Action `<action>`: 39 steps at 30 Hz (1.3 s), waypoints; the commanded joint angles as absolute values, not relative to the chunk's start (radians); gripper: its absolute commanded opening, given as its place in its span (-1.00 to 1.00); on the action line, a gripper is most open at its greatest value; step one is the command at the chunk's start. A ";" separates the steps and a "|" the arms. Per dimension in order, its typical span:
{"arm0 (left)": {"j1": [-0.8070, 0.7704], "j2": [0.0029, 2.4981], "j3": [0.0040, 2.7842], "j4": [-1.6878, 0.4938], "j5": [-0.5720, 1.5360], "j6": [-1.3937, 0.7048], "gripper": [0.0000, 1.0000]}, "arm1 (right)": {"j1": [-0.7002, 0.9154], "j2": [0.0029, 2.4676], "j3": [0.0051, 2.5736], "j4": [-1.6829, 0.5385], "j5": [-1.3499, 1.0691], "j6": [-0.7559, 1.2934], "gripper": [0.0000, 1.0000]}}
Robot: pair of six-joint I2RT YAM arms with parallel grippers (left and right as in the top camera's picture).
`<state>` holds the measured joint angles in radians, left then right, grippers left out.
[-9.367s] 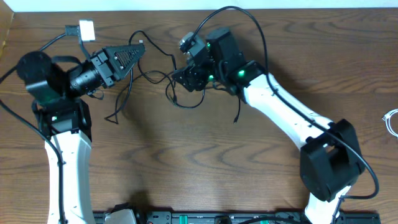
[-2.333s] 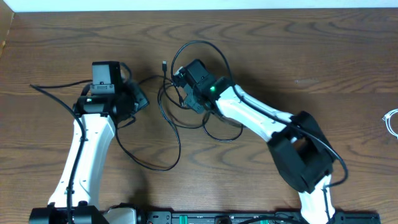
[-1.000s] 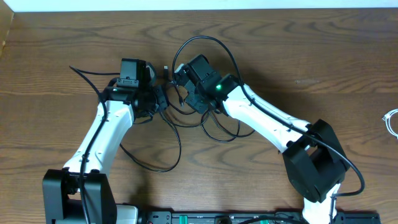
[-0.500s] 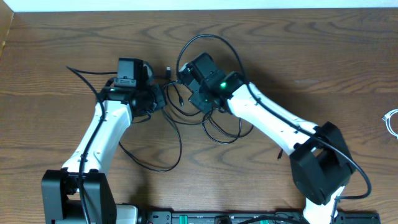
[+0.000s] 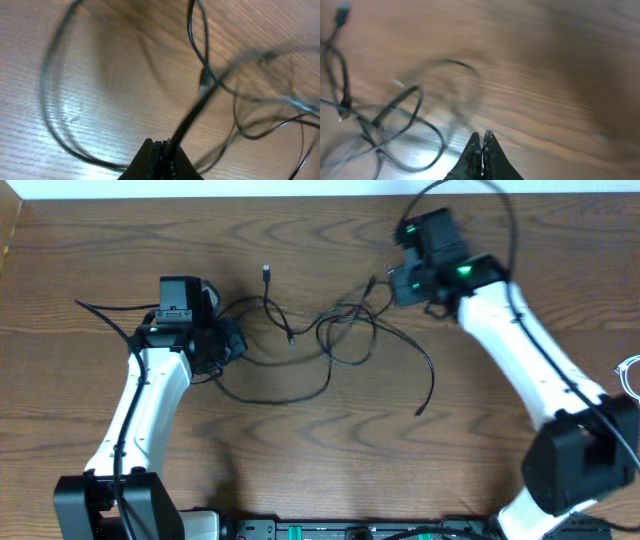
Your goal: Untangle cables
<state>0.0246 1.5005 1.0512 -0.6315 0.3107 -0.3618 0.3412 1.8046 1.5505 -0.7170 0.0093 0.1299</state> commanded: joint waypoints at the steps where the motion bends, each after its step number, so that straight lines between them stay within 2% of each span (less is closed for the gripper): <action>1: 0.032 1.489 1.051 -0.650 0.295 -0.348 -0.85 | 0.241 1.751 1.556 -0.766 0.075 0.236 -0.98; 4: 0.032 1.489 1.051 -0.659 0.295 -0.348 -0.85 | 0.156 1.747 1.556 -0.847 0.096 0.293 -0.98; 7: 0.031 1.489 1.051 -0.670 0.295 -0.348 -0.85 | 0.132 1.747 1.556 -0.854 -0.084 0.245 -0.97; 9: 0.031 1.489 1.051 -0.681 0.295 -0.348 -0.85 | 0.139 1.747 1.556 -0.837 -0.316 0.139 -0.83; 11: 0.031 1.489 1.051 -0.685 0.295 -0.348 -0.85 | 0.165 1.748 1.556 -0.824 -0.479 0.071 -0.60; 15: 0.031 1.489 1.051 -0.690 0.295 -0.348 -0.85 | 0.251 1.751 1.556 -0.805 -0.529 0.041 -0.26; 17: 0.031 1.489 1.051 -0.701 0.294 -0.348 -0.85 | 0.307 1.755 1.556 -0.791 -0.522 0.027 -0.20; 28: 0.031 1.489 1.051 -0.815 0.241 -0.349 -0.85 | 0.591 1.886 1.556 -0.636 -0.409 0.041 -0.19; 32: 0.031 1.489 1.051 -0.838 0.239 -0.349 -0.85 | 0.648 1.961 1.556 -0.562 -0.377 0.081 -0.22; 39: 0.031 1.489 1.051 -0.859 0.216 -0.349 -0.85 | 0.722 2.064 1.556 -0.458 -0.329 0.097 -0.10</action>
<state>0.0265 1.5005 1.0512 -0.8501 0.2409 -0.3618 0.6971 2.0369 1.5520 -0.4774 -0.3744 0.0803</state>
